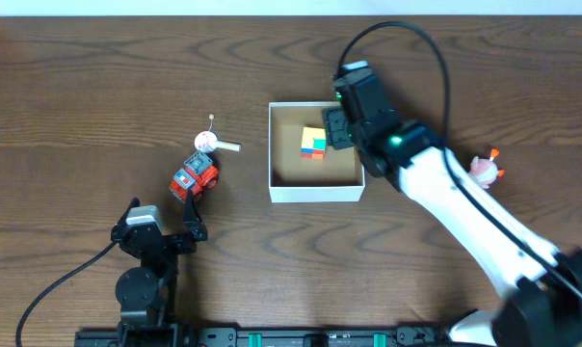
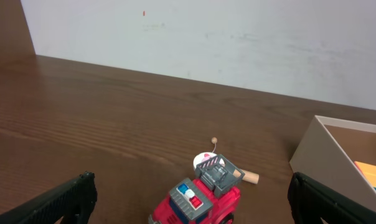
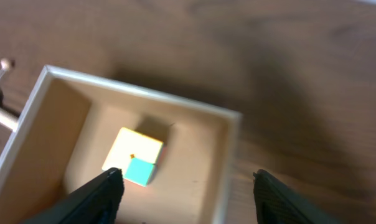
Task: Pack container
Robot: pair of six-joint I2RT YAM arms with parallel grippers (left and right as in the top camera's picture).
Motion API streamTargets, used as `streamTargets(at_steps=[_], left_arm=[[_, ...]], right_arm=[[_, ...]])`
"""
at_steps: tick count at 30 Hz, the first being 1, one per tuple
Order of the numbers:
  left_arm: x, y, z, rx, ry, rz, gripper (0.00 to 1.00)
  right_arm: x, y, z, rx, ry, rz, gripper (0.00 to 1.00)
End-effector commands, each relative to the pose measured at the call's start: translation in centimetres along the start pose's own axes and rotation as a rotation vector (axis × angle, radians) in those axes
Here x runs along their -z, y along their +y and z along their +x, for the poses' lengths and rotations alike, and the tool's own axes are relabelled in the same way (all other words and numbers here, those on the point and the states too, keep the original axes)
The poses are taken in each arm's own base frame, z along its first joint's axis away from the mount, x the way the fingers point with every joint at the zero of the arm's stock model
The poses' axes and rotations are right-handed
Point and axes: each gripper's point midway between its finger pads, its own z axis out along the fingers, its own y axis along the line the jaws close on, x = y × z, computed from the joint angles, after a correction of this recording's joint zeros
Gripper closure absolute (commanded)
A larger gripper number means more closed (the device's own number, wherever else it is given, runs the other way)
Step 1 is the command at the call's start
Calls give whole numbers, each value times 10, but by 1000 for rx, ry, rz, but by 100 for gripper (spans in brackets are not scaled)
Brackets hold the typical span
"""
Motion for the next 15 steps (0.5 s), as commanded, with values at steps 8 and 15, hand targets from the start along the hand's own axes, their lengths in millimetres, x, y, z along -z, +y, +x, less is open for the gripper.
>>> streamTargets(at_steps=[8, 15], left_arm=[[-2, 3, 18, 4, 51, -13, 2], [-2, 3, 18, 4, 51, -13, 2]], right_arm=[[71, -130, -9, -149, -37, 342, 3], [81, -188, 18, -235, 65, 457, 1]])
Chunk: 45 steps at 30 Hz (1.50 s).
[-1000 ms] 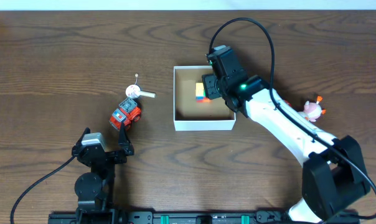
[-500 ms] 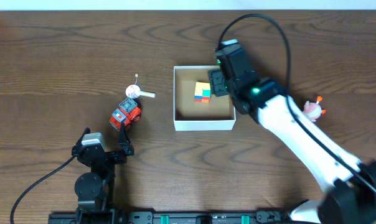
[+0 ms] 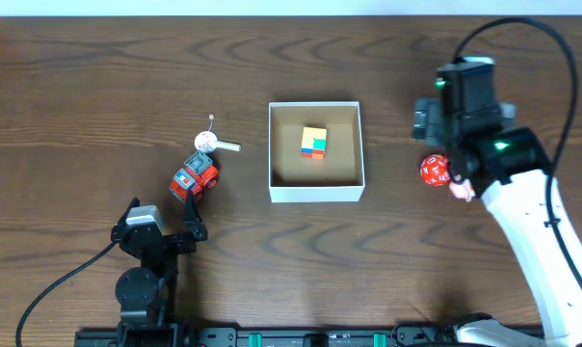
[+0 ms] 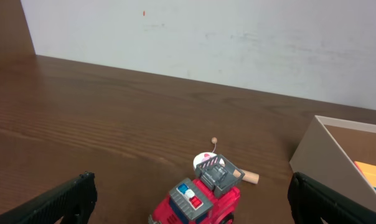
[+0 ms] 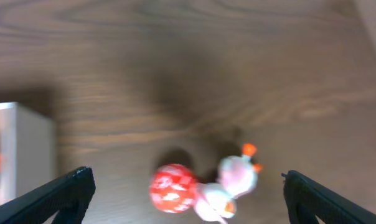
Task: Pack container
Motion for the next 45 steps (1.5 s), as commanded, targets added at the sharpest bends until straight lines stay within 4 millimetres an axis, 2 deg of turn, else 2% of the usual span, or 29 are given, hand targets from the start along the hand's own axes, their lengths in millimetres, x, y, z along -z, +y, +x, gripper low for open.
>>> streamTargets(at_steps=[1, 17, 18, 21, 25, 28, 33, 37, 41, 45], left_arm=[[-2, 3, 18, 4, 51, -13, 2], [-2, 2, 14, 6, 33, -10, 2], [-2, 1, 13, 7, 32, -2, 2], [1, -22, 7, 7, 24, 128, 2], [11, -49, -16, 1, 0, 275, 2], [18, -55, -37, -37, 8, 290, 2], [23, -59, -78, -191, 121, 274, 2], [14, -54, -100, -189, 316, 214, 2], [-4, -55, -101, -175, 550, 195, 2], [-39, -56, -95, -168, 648, 189, 2]], right_arm=[[2, -19, -3, -31, 0, 42, 1], [2, -21, 1, -26, 17, 48, 1], [2, -21, 1, -26, 17, 48, 1], [2, -21, 1, -26, 17, 48, 1], [2, -21, 1, -26, 17, 48, 1], [2, -21, 1, -26, 17, 48, 1], [2, -21, 1, -26, 17, 48, 1], [2, -21, 1, -26, 17, 48, 1], [2, -21, 1, -26, 17, 48, 1], [2, -21, 1, -26, 17, 48, 1]])
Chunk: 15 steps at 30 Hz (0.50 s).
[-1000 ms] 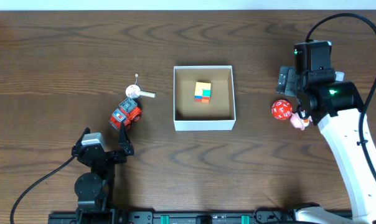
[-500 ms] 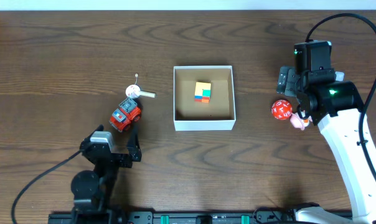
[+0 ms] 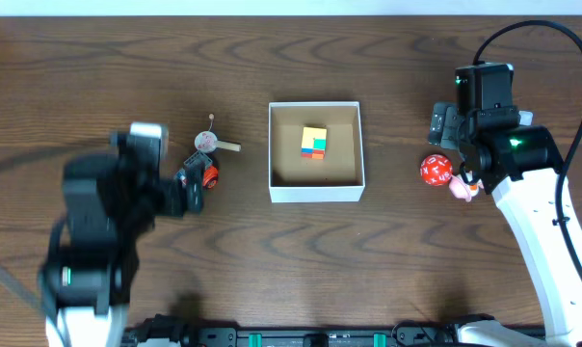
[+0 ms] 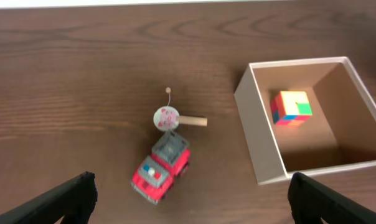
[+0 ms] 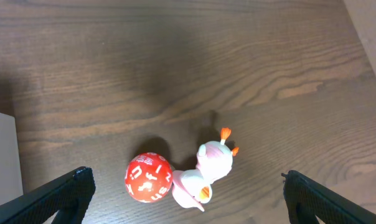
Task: Pack container
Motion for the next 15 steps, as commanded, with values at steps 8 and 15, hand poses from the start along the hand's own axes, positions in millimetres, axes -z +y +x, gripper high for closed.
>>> streamTargets(at_steps=[8, 15], left_arm=[[-81, 15, 27, -42, 254, 8, 2], [-111, 20, 55, -178, 381, 49, 2]], right_arm=[[6, -5, -6, -13, -22, 9, 1], [6, -5, -6, -13, -22, 9, 1]])
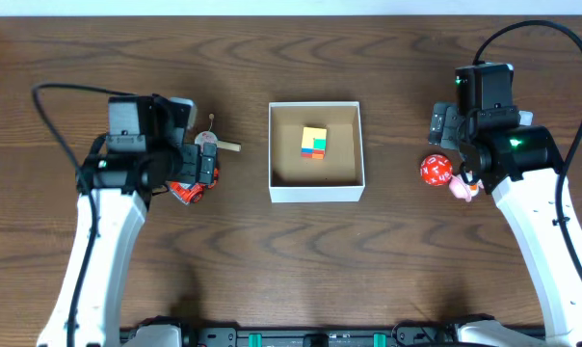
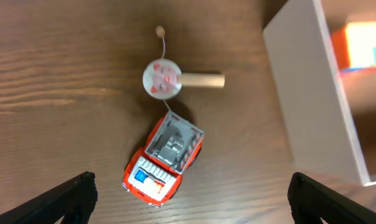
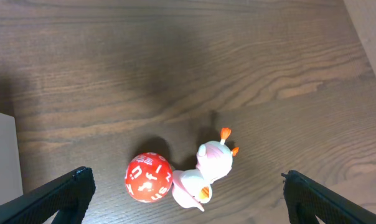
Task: Pack container
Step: 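Grasp the red-grey toy truck with the left gripper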
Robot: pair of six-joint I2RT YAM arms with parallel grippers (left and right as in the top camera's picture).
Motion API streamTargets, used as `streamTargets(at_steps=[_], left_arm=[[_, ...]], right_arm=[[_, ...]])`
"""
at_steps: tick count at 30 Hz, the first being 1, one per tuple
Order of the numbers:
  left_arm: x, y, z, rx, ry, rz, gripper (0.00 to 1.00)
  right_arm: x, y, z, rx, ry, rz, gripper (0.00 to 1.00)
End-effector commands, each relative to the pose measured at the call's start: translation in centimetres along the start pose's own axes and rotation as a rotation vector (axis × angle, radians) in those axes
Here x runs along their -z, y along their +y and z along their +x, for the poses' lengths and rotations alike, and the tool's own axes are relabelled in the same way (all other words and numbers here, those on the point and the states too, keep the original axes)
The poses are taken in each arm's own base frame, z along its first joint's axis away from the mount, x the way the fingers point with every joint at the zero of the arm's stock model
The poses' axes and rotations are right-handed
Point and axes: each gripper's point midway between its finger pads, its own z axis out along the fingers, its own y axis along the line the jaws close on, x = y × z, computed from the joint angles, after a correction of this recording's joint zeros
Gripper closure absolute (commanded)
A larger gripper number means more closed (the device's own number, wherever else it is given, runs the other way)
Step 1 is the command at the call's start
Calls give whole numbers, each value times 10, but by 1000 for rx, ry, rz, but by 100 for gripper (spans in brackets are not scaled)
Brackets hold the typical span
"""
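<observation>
A white box (image 1: 316,193) stands mid-table with a multicoloured cube (image 1: 313,142) inside. Left of it lie a red toy truck (image 2: 164,158) and a small round pink toy on a wooden stick (image 2: 163,78). My left gripper (image 2: 189,202) hangs open above the truck, its fingers wide apart and holding nothing. To the right of the box lie a red ball with white letters (image 3: 149,178) and, touching it, a pink duck (image 3: 206,171). My right gripper (image 3: 188,199) is open above these two, its fingers spread to either side.
The box's white side wall (image 2: 312,87) rises just right of the truck and stick toy. The dark wooden table (image 1: 291,270) carries nothing else. A paler surface shows at the table's edge (image 3: 371,31).
My left gripper has come closer over the truck and stick toy, which now fill more of its view; the box has slid to that view's right edge. The right arm has not moved.
My right gripper was open over the box with the cube lying inside, the left arm parked at the front edge. Then the right gripper stood over the ball and duck. Later the left arm was out above the truck, and now sits closer over it.
</observation>
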Motion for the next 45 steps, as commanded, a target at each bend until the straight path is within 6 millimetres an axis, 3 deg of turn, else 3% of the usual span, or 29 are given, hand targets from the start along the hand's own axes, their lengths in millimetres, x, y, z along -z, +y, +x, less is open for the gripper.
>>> streamTargets(at_steps=[1, 10, 17, 22, 27, 31, 33, 45], left_arm=[[-13, 4, 6, -141, 47, -2, 2], [-50, 24, 32, -155, 209, -64, 2], [-76, 28, 42, -173, 269, -48, 2], [-83, 28, 48, -169, 297, -40, 0], [-86, 27, 55, -167, 315, -35, 6], [-86, 27, 55, -167, 316, -34, 21], [-86, 27, 56, -167, 316, -34, 23], [-88, 26, 64, -164, 339, -28, 26]], right_arm=[[6, -5, -6, -13, -22, 9, 1], [6, -5, -6, -13, -22, 9, 1], [6, -5, -6, -13, -22, 9, 1], [6, -5, -6, -13, -22, 9, 1], [6, -5, -6, -13, -22, 9, 1], [6, -5, -6, -13, -22, 9, 1], [6, -5, -6, -13, -22, 9, 1], [6, -5, -6, -13, -22, 9, 1]])
